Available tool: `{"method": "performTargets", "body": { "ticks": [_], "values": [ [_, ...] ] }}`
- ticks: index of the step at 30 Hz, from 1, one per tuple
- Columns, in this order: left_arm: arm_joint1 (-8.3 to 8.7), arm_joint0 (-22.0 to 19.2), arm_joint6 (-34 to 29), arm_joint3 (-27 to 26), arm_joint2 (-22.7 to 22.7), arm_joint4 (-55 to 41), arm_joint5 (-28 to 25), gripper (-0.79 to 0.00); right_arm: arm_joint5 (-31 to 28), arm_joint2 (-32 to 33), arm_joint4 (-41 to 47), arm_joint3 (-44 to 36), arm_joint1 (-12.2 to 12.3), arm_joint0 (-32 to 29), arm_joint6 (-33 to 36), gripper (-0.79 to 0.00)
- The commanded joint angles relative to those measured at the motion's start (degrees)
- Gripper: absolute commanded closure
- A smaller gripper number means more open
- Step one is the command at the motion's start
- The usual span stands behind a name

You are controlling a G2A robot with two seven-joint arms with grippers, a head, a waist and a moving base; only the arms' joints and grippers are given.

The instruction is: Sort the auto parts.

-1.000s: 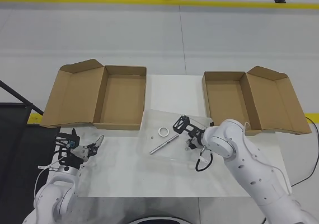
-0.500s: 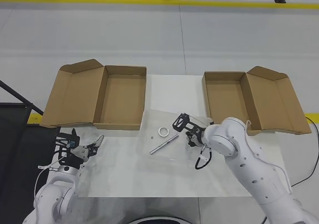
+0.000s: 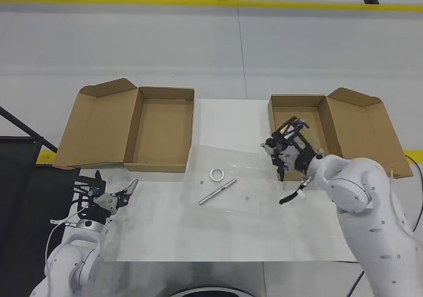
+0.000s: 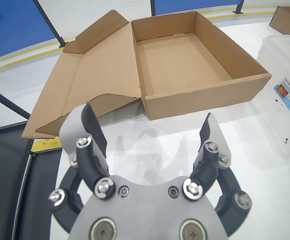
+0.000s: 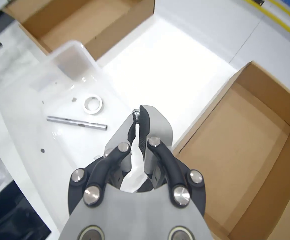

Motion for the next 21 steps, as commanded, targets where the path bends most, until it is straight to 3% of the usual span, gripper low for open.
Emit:
{"method": "performTargets", "body": {
  "ticks": [1,5,17,21],
  "values": [
    [0.00,0.0,0.0,0.0,0.0,0.0,0.0,-0.785,2.3,1.7,-1.5,-1.5,0.1,-2.1,-4.6,0.000],
    [0.00,0.0,0.0,0.0,0.0,0.0,0.0,-0.785,0.9,3.0,-3.9,-3.2,0.2,-6.2,-14.8,0.000],
    [0.00,0.0,0.0,0.0,0.0,0.0,0.0,-0.785,0.5,3.1,-4.2,-3.3,0.3,-6.5,-15.4,0.000],
    [0.00,0.0,0.0,0.0,0.0,0.0,0.0,-0.785,3.0,1.9,-5.4,-3.3,0.1,-6.5,-16.3,0.000]
  ]
}}
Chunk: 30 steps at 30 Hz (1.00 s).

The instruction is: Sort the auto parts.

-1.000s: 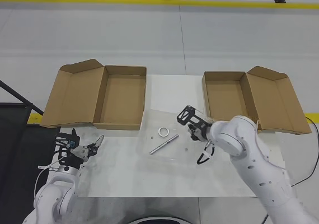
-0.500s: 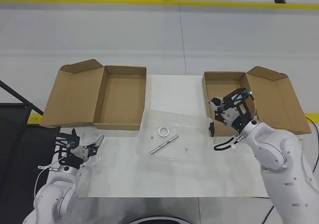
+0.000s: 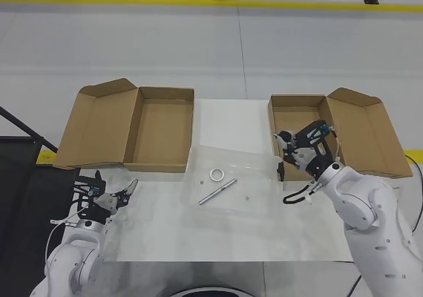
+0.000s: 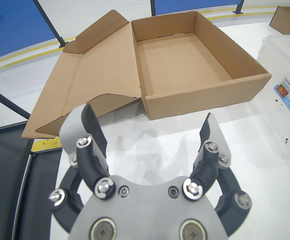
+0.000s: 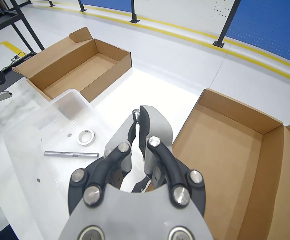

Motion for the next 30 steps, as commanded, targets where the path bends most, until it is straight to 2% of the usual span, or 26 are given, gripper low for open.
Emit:
{"method": "performTargets", "body": {
  "ticks": [1,9,13,17,22,30],
  "values": [
    [0.00,0.0,0.0,0.0,0.0,0.0,0.0,-0.785,1.5,-0.3,0.3,0.2,-0.1,0.5,-1.2,0.000],
    [0.00,0.0,0.0,0.0,0.0,0.0,0.0,-0.785,6.9,2.4,3.9,-1.9,-0.6,-1.1,-11.8,0.000],
    [0.00,0.0,0.0,0.0,0.0,0.0,0.0,-0.785,7.5,3.2,4.5,-1.9,-0.6,-1.5,-13.6,0.000],
    [0.00,0.0,0.0,0.0,0.0,0.0,0.0,-0.785,8.1,2.2,1.8,-0.3,-0.6,0.8,-9.9,0.000],
    [0.00,0.0,0.0,0.0,0.0,0.0,0.0,-0.785,14.1,-1.4,-6.0,4.7,-0.9,6.6,-2.2,0.000],
    [0.00,0.0,0.0,0.0,0.0,0.0,0.0,-0.785,15.5,-9.7,-17.2,20.9,-2.0,19.2,11.7,0.000]
  ]
}}
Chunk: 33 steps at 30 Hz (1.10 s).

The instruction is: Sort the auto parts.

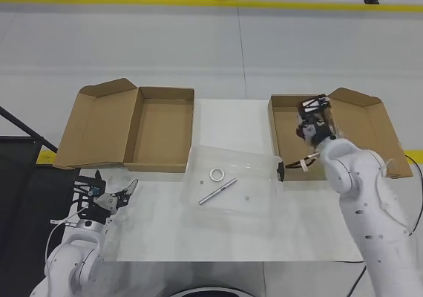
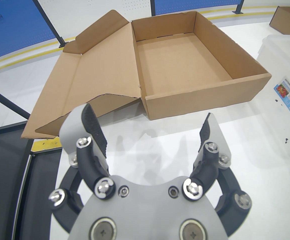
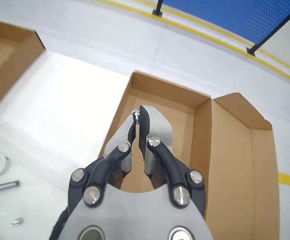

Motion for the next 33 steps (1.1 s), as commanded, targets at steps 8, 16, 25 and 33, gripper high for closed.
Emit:
{"method": "performTargets", "body": {
  "ticks": [8,16,25,33],
  "values": [
    [0.00,0.0,0.0,0.0,0.0,0.0,0.0,-0.785,-5.6,-7.6,2.0,23.0,-2.6,14.3,7.5,0.000],
    [0.00,0.0,0.0,0.0,0.0,0.0,0.0,-0.785,-6.0,-12.9,1.7,36.8,-5.0,21.3,9.2,0.000],
    [0.00,0.0,0.0,0.0,0.0,0.0,0.0,-0.785,-5.4,-15.5,2.5,44.1,-7.0,24.8,6.9,-0.102],
    [0.00,0.0,0.0,0.0,0.0,0.0,0.0,-0.785,-5.4,-16.0,2.5,45.8,-7.6,25.8,6.5,-0.111]
  ]
}}
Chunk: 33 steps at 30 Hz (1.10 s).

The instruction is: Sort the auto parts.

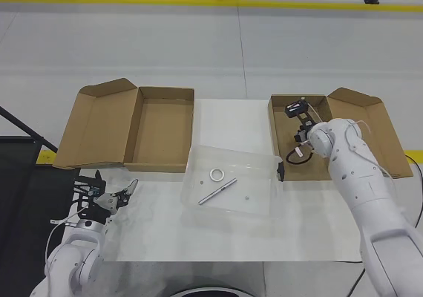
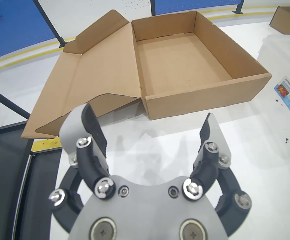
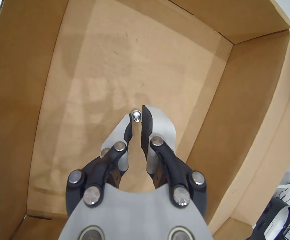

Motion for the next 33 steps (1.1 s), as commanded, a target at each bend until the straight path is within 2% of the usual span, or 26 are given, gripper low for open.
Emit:
{"method": "performTargets", "body": {
  "ticks": [1,6,8,9,11,12,17,23,29,33],
  "values": [
    [0.00,0.0,0.0,0.0,0.0,0.0,0.0,-0.785,0.1,0.1,-0.1,0.1,0.0,0.1,0.0,-0.111],
    [0.00,0.0,0.0,0.0,0.0,0.0,0.0,-0.785,0.5,0.5,-0.6,-0.7,0.1,0.1,0.3,-0.120],
    [0.00,0.0,0.0,0.0,0.0,0.0,0.0,-0.785,1.1,0.8,-1.0,-1.8,0.2,0.0,0.5,-0.200],
    [0.00,0.0,0.0,0.0,0.0,0.0,0.0,-0.785,1.4,1.2,-1.1,-2.7,0.4,-0.2,0.3,-0.320],
    [0.00,0.0,0.0,0.0,0.0,0.0,0.0,-0.785,1.8,2.3,-1.1,-5.6,0.8,-1.0,-0.1,-0.690],
    [0.00,0.0,0.0,0.0,0.0,0.0,0.0,-0.785,1.8,3.0,-1.3,-7.3,1.2,-1.6,0.0,-0.767],
    [0.00,0.0,0.0,0.0,0.0,0.0,0.0,-0.785,1.3,8.0,-2.0,-21.3,3.4,-7.7,1.4,-0.785],
    [0.00,0.0,0.0,0.0,0.0,0.0,0.0,-0.785,-2.1,16.3,0.4,-44.2,6.2,-20.6,5.3,-0.785],
    [0.00,0.0,0.0,0.0,0.0,0.0,0.0,-0.785,-10.9,21.5,8.7,-58.0,7.6,-29.2,8.0,-0.785],
    [0.00,0.0,0.0,0.0,0.0,0.0,0.0,-0.785,-18.7,21.7,14.2,-63.7,8.3,-32.2,13.6,-0.785]
  ]
}}
